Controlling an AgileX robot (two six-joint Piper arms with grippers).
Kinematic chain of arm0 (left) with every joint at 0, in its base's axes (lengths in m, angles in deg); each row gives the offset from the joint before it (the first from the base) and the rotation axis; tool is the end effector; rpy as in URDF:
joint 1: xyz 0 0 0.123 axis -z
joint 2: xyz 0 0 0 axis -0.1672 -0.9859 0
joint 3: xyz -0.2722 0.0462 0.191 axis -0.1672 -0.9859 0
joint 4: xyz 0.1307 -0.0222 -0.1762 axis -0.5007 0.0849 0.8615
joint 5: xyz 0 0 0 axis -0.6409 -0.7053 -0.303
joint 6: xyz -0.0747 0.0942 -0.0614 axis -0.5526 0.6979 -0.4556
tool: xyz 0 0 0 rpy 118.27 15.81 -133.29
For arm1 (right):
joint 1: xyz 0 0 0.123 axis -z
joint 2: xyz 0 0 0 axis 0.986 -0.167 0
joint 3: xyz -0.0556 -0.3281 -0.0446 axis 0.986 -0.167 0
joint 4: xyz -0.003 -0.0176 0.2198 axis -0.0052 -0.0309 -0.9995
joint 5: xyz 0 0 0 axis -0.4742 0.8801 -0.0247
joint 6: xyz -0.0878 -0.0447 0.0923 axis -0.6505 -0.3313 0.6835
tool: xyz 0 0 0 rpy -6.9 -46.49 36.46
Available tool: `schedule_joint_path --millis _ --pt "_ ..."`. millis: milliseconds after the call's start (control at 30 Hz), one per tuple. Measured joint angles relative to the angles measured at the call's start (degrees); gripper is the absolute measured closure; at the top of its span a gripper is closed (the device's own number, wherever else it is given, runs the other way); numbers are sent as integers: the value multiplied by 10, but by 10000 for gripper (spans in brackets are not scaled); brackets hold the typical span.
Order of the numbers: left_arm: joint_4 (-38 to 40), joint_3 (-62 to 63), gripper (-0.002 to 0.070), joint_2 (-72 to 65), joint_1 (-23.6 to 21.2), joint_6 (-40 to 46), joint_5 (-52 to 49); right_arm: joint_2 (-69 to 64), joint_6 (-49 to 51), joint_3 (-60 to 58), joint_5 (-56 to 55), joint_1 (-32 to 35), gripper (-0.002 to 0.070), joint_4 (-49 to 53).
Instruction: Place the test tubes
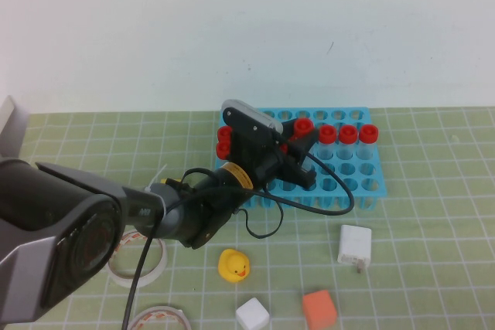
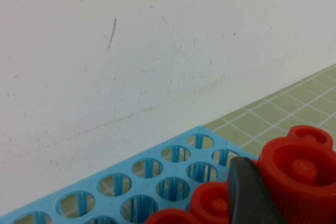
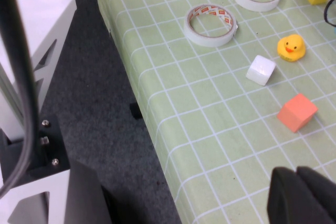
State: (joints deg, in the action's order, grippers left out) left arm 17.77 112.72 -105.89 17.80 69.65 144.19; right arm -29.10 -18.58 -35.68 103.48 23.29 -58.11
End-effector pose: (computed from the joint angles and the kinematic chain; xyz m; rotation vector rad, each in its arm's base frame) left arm 0.4637 -0.2821 0.1845 0.4849 1.4785 -0.6981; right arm -0.0137 0.0004 0.2845 -1.2572 1.7806 0.5642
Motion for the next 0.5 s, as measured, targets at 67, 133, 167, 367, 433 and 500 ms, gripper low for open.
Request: schedule_joint_path --millis 67,133,167,367,433,500 --pt "0 0 411 0 0 0 6 0 0 0 0 0 678 0" --pt "1 0 411 0 0 0 13 0 0 0 0 0 678 0" --pt "3 1 411 0 0 0 15 0 0 0 0 0 678 0" --pt "3 9 411 0 0 -1 15 0 0 0 0 0 678 0" --pt "3 9 411 0 0 -2 15 0 0 0 0 0 678 0" --pt "0 9 411 0 0 -11 8 0 0 0 0 0 678 0"
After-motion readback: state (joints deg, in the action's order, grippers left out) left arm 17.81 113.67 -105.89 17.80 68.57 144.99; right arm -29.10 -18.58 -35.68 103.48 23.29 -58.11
